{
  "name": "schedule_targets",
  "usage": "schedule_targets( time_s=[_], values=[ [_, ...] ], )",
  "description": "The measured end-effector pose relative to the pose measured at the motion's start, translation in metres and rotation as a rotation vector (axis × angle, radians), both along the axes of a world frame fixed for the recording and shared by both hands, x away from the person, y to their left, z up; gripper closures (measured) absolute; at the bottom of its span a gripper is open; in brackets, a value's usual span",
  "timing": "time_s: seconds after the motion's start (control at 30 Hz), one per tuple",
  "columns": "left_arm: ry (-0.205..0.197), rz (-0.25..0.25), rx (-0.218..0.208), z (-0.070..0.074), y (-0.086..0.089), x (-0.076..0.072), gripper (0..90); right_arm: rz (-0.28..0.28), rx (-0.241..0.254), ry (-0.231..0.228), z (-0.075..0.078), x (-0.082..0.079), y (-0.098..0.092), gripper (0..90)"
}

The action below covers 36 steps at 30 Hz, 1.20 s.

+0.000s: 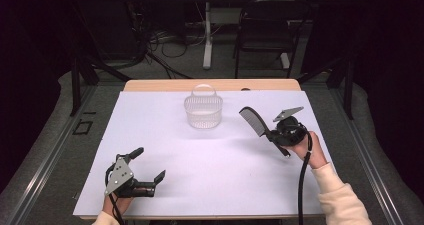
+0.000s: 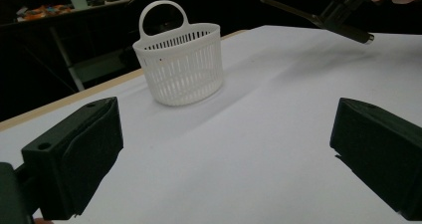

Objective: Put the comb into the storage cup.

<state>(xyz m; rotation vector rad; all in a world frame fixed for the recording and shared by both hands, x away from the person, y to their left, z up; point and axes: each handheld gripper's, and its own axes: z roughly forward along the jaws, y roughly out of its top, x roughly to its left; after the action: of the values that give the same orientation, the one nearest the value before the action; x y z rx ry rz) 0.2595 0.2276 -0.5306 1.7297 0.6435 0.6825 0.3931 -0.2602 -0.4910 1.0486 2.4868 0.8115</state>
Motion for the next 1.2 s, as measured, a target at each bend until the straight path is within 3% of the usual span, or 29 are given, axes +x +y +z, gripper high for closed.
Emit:
schedule_targets(
  time_s=[1.2],
  values=[
    [-0.003,0.001,0.0,0.0004,0.0001,-0.0007,0.2,-0.023,0.063,-0.054,0.0034,-0.0016,0.0061,72.5]
  ],
)
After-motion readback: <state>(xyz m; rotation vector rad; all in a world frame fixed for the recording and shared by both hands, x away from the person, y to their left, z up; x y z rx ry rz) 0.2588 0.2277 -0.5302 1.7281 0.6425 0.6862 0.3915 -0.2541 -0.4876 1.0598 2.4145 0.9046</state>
